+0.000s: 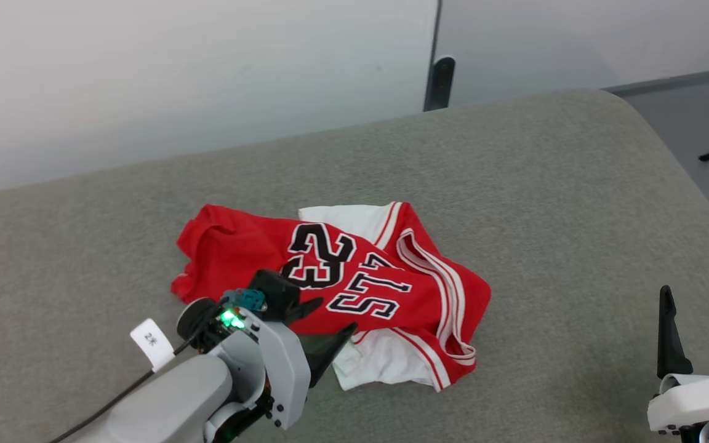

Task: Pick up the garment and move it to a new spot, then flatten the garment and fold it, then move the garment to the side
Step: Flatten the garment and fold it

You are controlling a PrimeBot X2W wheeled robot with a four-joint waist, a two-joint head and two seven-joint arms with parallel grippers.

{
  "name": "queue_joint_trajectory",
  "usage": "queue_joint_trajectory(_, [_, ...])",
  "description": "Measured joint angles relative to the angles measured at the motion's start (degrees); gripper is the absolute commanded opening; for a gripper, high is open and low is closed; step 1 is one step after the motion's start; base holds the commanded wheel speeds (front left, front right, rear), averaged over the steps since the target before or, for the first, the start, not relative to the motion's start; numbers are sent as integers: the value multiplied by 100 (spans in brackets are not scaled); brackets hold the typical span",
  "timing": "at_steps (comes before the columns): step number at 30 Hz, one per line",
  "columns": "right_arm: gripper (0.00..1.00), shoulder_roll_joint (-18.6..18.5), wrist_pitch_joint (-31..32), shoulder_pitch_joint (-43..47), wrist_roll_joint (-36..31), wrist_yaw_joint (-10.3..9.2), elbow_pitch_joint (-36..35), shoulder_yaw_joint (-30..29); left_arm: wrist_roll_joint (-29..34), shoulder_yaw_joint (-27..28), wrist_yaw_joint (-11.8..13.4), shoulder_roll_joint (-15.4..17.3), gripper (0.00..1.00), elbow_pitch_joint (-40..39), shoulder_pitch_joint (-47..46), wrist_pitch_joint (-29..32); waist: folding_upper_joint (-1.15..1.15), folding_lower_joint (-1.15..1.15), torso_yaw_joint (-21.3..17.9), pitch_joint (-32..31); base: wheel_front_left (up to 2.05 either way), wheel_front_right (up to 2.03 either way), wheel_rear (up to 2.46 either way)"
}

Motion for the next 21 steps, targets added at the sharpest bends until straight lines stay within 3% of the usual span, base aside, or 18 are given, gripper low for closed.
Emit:
queue_joint_trajectory(11, [100, 3, -26, -2, 34, 0, 68, 29, 154, -274, 82, -77, 100, 196, 52, 260, 0, 0, -230, 60, 0, 0, 0])
queue_joint_trajectory(21, [100, 42, -29, -77, 47, 0, 91, 113, -260, -290, 148, -222, 100, 638, 92, 900, 0, 0, -372, 195, 0, 0, 0])
